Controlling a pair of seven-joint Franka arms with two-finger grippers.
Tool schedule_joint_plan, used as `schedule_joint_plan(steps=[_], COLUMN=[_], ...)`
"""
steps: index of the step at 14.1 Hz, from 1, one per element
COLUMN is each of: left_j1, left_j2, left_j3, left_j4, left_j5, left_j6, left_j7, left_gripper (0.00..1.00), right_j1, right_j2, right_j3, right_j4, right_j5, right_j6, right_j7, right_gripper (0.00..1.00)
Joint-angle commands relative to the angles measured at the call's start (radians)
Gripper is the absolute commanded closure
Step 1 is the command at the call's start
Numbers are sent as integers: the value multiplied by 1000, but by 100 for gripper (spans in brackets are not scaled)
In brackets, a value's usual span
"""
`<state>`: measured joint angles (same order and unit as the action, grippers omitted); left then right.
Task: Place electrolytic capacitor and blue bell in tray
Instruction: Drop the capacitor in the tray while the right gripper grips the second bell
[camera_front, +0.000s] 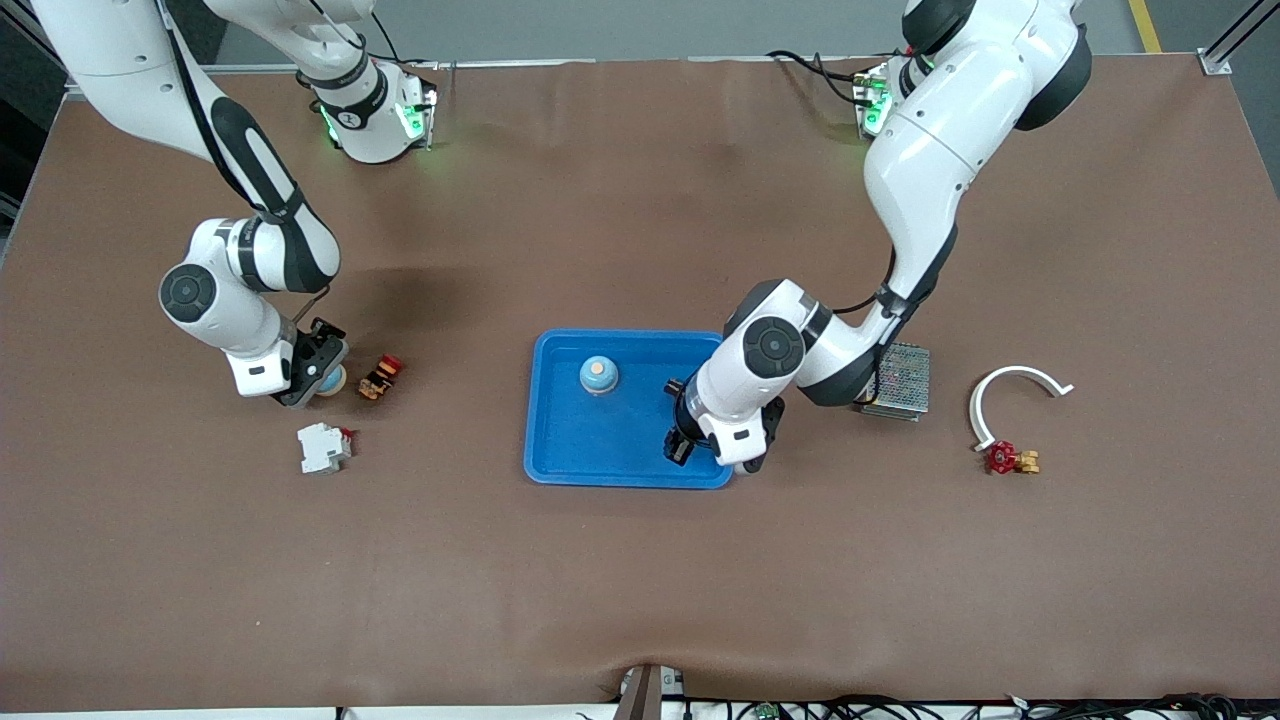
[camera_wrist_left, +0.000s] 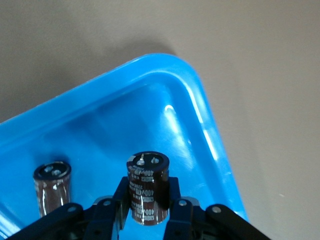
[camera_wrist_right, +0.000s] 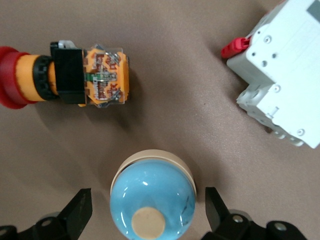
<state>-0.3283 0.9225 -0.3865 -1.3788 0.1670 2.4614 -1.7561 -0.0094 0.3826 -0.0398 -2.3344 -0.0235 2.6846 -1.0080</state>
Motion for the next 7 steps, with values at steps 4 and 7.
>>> schedule_joint_plan(steps=[4, 7], left_j1=[-46, -38], left_j2=[29, 12], left_j3=[49, 48], left_j4=[34, 37], left_j5=[-9, -11], left_j6=[8, 7], left_j7=[-20, -20], left_gripper=[16, 0], right_j1=[-23, -21], right_j2=[12, 12], right_j3=[15, 15], right_j4=[-8, -5], right_j5=[-15, -15], right_j6=[20, 23], right_j7=[-7, -6], right_gripper=[39, 57])
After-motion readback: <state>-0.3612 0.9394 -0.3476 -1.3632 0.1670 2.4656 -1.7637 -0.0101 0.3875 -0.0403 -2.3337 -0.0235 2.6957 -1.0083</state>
